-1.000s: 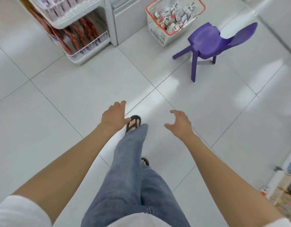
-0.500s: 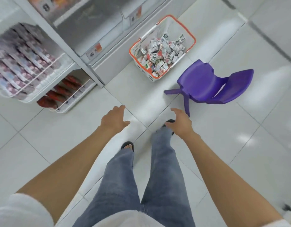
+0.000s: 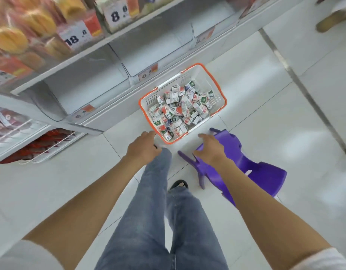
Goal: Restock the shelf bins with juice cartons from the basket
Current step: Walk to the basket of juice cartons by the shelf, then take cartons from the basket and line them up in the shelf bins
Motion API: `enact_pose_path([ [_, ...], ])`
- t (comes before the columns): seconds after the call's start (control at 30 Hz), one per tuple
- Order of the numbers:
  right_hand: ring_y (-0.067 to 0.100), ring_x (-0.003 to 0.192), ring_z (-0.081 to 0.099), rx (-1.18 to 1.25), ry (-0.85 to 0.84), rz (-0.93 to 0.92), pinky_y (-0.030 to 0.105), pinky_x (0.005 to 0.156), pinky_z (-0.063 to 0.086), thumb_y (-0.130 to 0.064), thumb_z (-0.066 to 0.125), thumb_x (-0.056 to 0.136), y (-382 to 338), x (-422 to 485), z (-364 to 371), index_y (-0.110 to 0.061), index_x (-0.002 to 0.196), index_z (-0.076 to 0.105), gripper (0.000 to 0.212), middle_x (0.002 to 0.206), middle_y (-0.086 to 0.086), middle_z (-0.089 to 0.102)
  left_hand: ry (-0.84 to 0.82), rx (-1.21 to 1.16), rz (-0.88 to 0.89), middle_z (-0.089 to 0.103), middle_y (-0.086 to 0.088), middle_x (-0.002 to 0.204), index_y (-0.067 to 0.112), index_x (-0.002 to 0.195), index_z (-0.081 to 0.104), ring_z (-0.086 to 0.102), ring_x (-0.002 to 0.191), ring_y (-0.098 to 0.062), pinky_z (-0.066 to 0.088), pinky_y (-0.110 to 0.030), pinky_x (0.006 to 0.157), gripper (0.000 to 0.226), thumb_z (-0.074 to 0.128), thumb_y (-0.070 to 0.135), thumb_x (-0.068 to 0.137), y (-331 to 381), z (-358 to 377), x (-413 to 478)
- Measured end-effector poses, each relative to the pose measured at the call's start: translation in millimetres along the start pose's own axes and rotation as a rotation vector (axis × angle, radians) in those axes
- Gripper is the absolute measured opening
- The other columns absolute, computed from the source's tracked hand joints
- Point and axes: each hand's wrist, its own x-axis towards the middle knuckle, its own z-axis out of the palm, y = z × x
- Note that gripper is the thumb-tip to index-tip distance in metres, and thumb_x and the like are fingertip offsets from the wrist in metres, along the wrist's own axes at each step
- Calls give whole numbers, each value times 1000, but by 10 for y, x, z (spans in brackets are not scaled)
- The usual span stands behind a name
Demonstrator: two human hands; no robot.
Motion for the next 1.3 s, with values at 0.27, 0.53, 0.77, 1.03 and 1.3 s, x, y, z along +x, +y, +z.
enact_pose_path([
  [0.27, 30, 131, 43, -53, -6, -2, 47, 107, 36, -28, 67, 84, -314, 1075, -789, -21, 144, 38, 67, 142, 9, 45, 26, -36, -24, 51, -7, 132, 23, 135, 41, 58, 111, -29, 53, -44, 86, 58, 63, 46, 87, 324, -515, 853],
  [0.53, 29, 126, 50, -145, -118, -78, 45, 103, 43, -34, 71, 82, -309, 1870, -1160, -23, 144, 38, 71, 141, 9, 47, 50, -105, -129, 54, -8, 130, 21, 140, 37, 60, 107, -27, 55, -38, 81, 65, 62, 48, 87, 539, -610, 1408],
  [0.77, 25, 132, 44, -268, -214, -285, 43, 109, 39, -34, 70, 84, 76, 3149, -1065, -20, 146, 35, 73, 145, 6, 44, 151, -194, -274, 50, -8, 133, 20, 143, 34, 56, 115, -26, 51, -40, 84, 66, 64, 41, 88, 762, -123, 2247],
  [1.03, 25, 132, 45, -251, -259, -419, 36, 108, 40, -34, 72, 84, 611, 4825, -412, -18, 148, 36, 75, 147, 8, 43, 194, -249, -344, 44, -9, 143, 17, 145, 33, 50, 126, -27, 49, -43, 96, 62, 56, 42, 93, 806, 1005, 3620],
  [1.3, 19, 109, 59, -287, -305, -555, 30, 85, 45, -74, 54, 78, 846, 5555, 99, -22, 136, 49, 78, 133, 4, 59, 285, -235, -189, 34, -1, 153, 26, 148, 29, 44, 133, -21, 44, -38, 102, 70, 60, 48, 89, 439, 1777, 4213],
])
